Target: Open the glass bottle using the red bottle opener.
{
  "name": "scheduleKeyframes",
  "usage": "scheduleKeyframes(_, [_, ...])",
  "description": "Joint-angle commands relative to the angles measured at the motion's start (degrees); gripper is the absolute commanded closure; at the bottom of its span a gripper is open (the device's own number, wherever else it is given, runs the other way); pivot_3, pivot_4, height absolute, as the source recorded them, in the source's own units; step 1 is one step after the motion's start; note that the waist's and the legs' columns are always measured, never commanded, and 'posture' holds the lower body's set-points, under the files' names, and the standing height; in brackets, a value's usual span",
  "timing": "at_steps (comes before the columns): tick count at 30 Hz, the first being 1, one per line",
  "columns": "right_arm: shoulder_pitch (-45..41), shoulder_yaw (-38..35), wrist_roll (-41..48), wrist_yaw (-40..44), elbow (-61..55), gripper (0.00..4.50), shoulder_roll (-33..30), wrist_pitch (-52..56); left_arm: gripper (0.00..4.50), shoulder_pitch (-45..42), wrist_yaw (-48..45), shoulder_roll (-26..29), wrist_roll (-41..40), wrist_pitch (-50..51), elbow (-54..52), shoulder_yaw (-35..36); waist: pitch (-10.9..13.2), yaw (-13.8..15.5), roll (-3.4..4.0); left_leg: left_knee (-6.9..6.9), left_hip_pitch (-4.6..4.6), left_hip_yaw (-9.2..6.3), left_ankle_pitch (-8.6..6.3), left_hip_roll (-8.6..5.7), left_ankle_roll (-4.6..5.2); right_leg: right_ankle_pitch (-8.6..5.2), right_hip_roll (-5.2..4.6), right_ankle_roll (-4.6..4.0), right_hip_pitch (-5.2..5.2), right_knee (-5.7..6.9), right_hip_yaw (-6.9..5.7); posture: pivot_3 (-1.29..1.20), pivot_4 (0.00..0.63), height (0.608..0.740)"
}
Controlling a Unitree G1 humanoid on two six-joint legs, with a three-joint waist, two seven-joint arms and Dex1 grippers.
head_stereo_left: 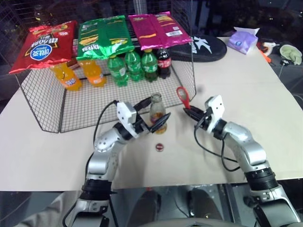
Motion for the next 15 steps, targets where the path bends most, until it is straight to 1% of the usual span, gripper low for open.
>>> scheduleKeyframes(1, [0.0,-1.6,0.2,0.1,-2.9,4.50,0.3,-0.1,0.03,0.0,-0.2,0.0,0.0,-1.6,-0.6,0.2,0.0,0.0,0.00,0.00,0.00,0.00,0.00,0.00,0.00,0.00,0.00,0.00,0.00,0.00,0.00,0.00,0.150,0.740])
scheduleKeyframes(9, [0.7,-2.8,0.1,0.7,-2.8,4.50,0.0,-0.6,0.03,1.6,-1.0,1.1,-1.0,-1.2,-2.7,0.5,0.0,0.0,0.00,0.00,-0.01,0.00,0.00,0.00,0.00,0.00,-0.01,0.00,-0.01,0.00,0.00,0.00,0.150,0.740])
scheduleKeyframes(12, [2.6,-4.5,1.9,1.1,-5.0,4.50,-1.2,2.9,0.03,3.3,-1.9,3.0,-1.5,-0.3,-5.2,0.9,0.0,0.0,0.00,-0.05,-0.01,0.00,0.00,0.00,0.00,0.00,-0.01,0.00,-0.02,-0.03,0.00,0.00,0.150,0.740])
scheduleKeyframes(15, [5.7,-6.0,5.1,2.3,-9.0,4.50,-3.3,7.6,0.03,6.3,-3.2,6.2,-1.9,0.4,-8.4,1.3,0.0,0.0,0.00,-0.14,-0.02,0.00,0.00,0.01,0.00,0.00,-0.03,0.00,-0.02,-0.14,0.01,0.00,0.150,0.740])
